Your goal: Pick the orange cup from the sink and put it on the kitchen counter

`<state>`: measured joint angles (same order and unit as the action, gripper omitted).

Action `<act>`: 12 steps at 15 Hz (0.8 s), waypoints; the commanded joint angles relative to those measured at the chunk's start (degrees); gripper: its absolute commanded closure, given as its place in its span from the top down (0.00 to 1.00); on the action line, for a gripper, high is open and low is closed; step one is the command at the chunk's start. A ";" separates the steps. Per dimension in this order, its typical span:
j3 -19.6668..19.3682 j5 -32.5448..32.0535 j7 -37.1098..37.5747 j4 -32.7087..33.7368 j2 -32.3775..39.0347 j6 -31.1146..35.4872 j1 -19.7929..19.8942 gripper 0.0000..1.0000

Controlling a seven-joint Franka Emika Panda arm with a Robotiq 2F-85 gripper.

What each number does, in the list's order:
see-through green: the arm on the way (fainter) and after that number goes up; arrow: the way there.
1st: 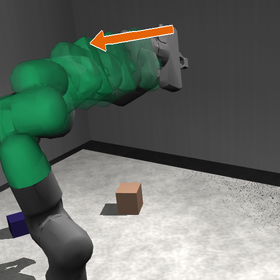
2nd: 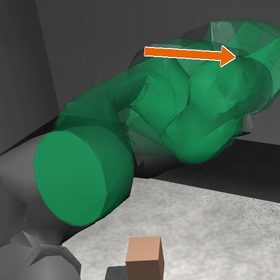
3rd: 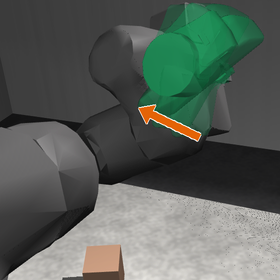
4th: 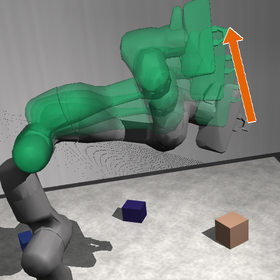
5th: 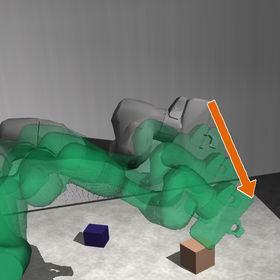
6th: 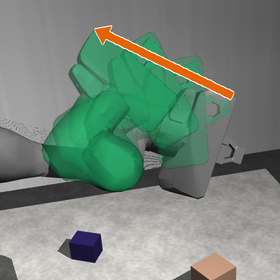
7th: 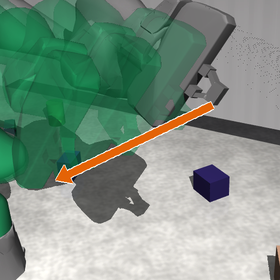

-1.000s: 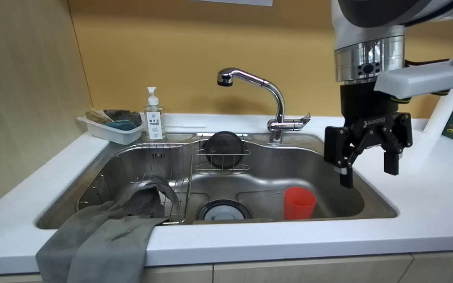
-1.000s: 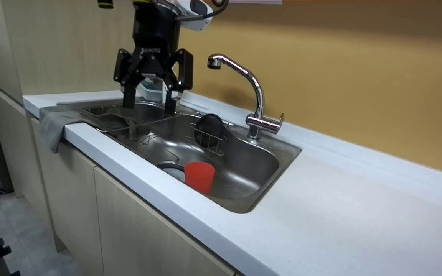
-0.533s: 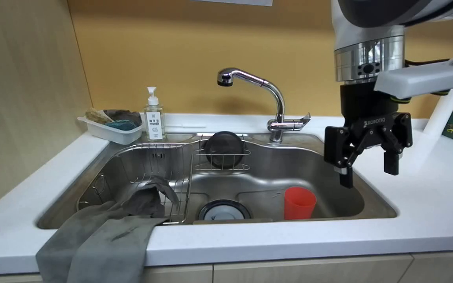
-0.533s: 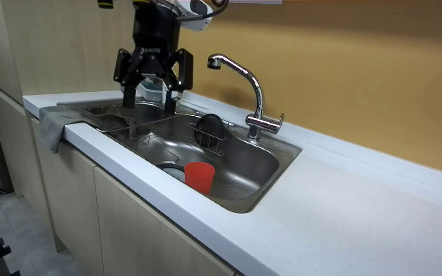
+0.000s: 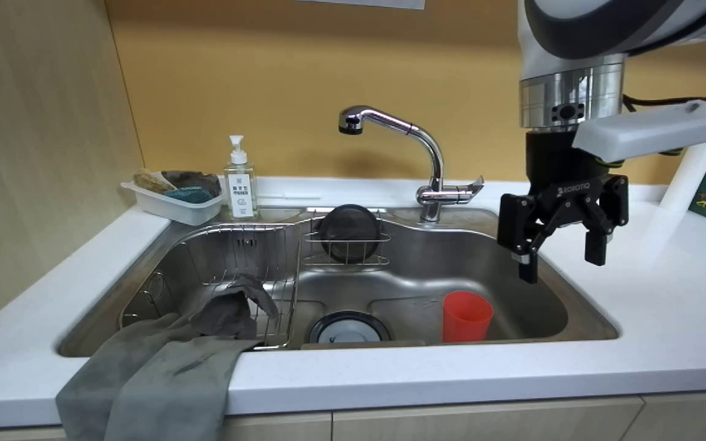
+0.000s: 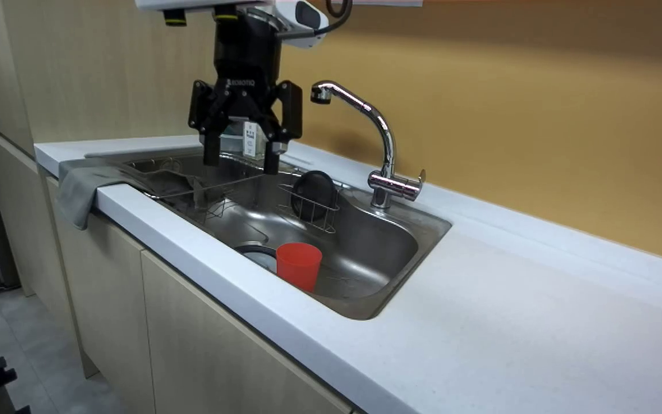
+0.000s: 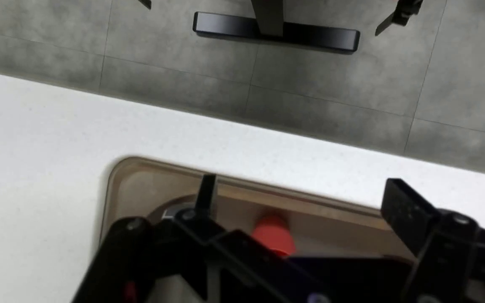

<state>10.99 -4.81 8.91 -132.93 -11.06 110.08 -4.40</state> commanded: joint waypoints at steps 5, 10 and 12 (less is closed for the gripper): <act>-1.97 -5.89 4.86 4.58 9.49 13.57 0.05 1.00; -2.69 -6.84 5.19 7.40 15.71 17.03 -0.93 1.00; -2.96 -7.32 6.29 8.20 18.21 18.82 -1.46 1.00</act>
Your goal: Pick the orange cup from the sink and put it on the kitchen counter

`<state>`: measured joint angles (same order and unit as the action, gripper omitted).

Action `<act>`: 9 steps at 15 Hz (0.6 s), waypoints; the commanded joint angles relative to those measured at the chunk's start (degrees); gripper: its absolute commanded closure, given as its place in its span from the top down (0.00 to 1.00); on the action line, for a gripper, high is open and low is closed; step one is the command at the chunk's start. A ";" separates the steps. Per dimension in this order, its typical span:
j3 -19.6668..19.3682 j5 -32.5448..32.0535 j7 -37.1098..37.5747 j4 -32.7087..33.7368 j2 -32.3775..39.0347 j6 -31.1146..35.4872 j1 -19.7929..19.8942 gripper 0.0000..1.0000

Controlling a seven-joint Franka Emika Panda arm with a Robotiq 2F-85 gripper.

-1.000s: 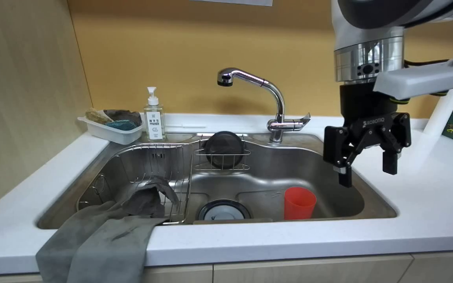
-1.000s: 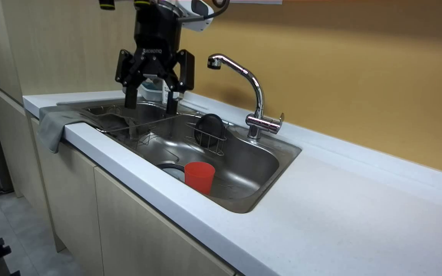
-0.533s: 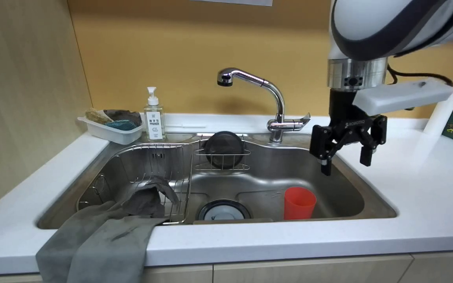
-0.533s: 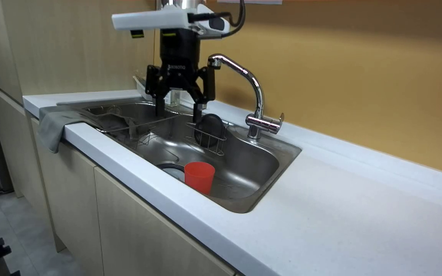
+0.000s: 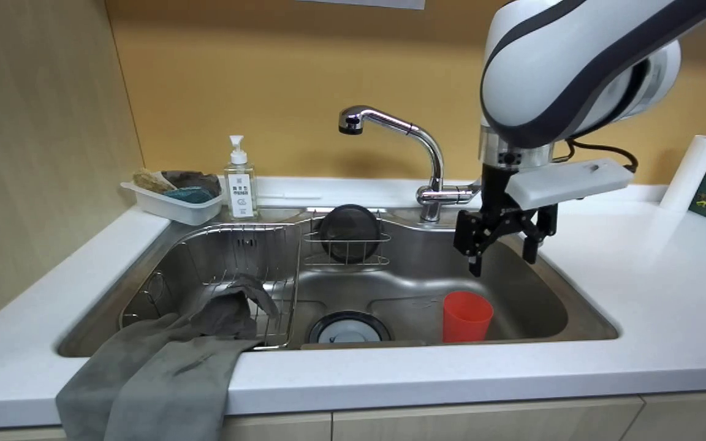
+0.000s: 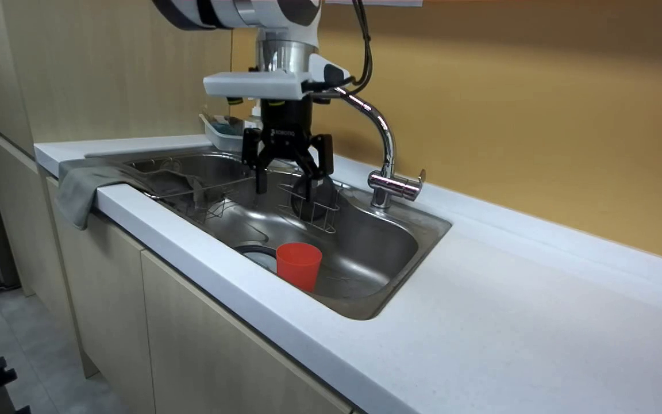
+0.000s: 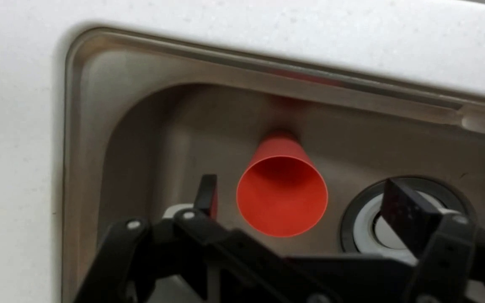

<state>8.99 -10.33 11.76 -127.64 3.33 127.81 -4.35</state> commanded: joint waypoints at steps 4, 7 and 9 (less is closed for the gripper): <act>-2.69 -3.10 6.86 4.90 8.92 5.74 -2.53 1.00; -4.44 -2.05 7.47 6.07 12.36 8.34 -2.73 1.00; -5.66 -1.28 7.29 6.51 14.12 9.50 -2.56 1.00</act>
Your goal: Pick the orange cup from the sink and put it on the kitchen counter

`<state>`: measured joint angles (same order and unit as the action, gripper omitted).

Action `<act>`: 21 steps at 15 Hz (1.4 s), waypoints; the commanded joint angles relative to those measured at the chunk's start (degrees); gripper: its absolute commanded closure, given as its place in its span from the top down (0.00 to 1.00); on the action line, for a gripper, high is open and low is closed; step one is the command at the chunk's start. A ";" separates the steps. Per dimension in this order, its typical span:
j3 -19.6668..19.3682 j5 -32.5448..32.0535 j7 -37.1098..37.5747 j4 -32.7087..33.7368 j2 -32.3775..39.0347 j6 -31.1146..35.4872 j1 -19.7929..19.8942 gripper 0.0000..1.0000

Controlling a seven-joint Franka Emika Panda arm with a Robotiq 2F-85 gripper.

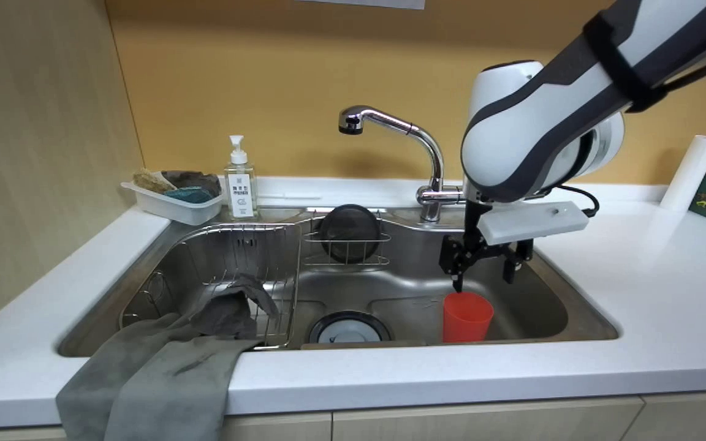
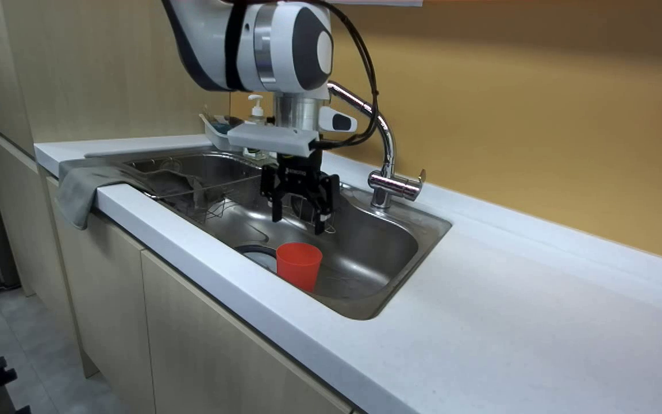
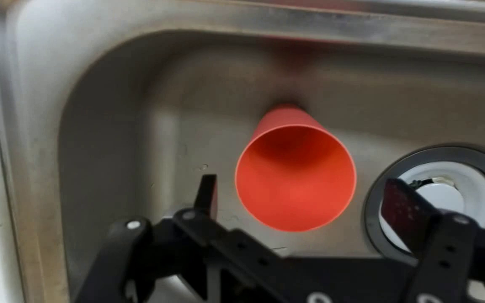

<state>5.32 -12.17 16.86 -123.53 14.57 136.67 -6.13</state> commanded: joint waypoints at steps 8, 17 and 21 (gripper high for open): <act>-4.45 6.42 0.05 3.29 8.30 3.48 0.03 1.00; -5.04 10.38 -0.37 4.57 12.31 3.68 0.08 0.57; -5.34 11.17 -0.39 4.56 12.78 3.63 0.07 0.31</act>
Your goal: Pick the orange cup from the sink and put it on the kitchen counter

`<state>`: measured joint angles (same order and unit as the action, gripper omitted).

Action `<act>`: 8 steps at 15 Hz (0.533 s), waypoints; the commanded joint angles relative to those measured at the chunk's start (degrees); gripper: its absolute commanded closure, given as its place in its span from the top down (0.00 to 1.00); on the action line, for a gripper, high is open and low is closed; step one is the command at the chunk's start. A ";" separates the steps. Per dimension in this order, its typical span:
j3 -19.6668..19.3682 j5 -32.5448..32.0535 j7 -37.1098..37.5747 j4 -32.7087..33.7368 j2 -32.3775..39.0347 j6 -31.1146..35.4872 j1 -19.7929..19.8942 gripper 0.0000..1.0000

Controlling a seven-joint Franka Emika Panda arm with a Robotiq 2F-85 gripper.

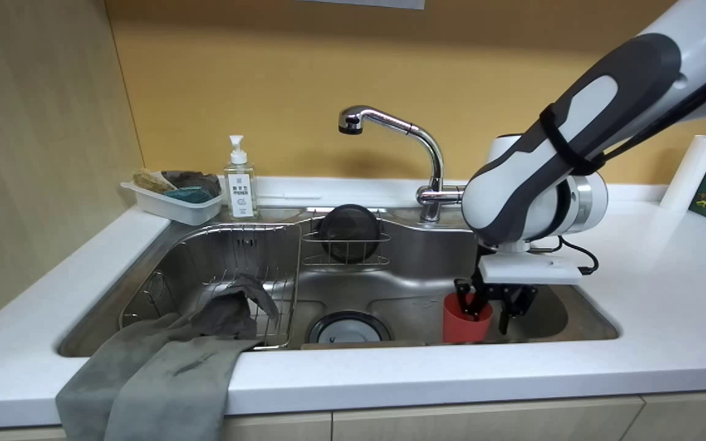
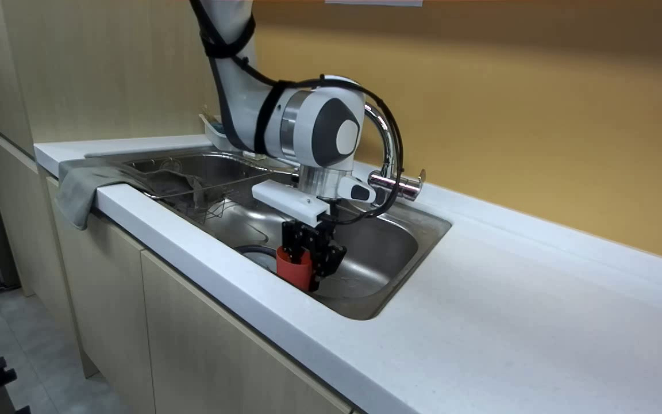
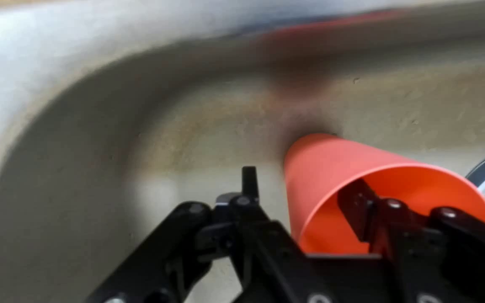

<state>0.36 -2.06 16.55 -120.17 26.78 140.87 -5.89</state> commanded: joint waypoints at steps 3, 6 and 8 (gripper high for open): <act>-0.39 1.63 -0.10 0.70 0.09 -0.60 -0.06 0.11; -0.78 1.54 0.66 -0.08 -1.29 -1.22 -0.50 0.00; -1.51 0.29 2.15 -0.80 -3.17 -2.35 -1.37 0.00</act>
<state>0.15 -0.98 16.58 -120.14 26.48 140.74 -5.92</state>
